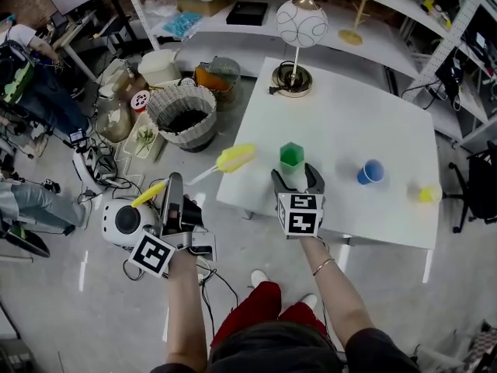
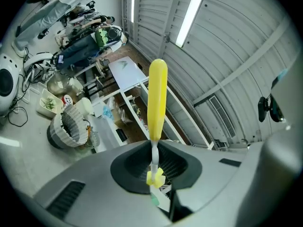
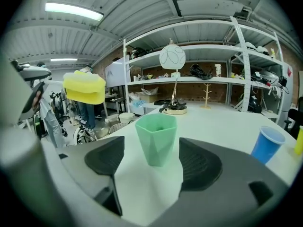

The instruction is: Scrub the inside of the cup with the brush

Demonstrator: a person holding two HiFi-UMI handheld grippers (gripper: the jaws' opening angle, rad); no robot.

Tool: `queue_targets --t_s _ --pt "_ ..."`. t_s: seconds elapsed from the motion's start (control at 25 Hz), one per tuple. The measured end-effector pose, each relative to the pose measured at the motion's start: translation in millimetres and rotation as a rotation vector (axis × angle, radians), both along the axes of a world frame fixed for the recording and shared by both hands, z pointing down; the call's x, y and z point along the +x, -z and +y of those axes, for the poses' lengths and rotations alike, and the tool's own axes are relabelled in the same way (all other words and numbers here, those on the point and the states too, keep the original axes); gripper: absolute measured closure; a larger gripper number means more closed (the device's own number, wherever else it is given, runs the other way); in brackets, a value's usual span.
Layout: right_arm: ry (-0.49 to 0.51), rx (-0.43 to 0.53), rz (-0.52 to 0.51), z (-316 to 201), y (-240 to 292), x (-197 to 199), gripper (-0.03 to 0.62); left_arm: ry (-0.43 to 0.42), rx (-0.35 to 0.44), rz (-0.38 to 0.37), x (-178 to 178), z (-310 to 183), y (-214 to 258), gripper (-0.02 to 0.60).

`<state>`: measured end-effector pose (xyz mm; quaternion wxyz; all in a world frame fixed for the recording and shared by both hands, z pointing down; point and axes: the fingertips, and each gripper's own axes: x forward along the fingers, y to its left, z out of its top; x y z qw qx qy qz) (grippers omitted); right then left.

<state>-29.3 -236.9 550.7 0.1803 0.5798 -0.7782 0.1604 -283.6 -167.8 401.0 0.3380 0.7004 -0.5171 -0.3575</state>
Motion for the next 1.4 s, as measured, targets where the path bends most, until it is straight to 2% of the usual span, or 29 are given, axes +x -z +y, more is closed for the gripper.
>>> queue_targets --t_s 0.48,0.84,1.4 --pt "-0.024 -0.058 0.028 -18 -21 -2 0.252 -0.022 -0.004 0.015 -1 -18 -7 0.538" --pt "-0.043 -0.084 -0.001 -31 -32 -2 0.253 -0.025 -0.014 0.013 -7 -27 -12 0.538" --pt "-0.025 -0.113 0.076 -39 -42 3 0.261 -0.025 -0.016 0.016 -11 -36 -16 0.538"
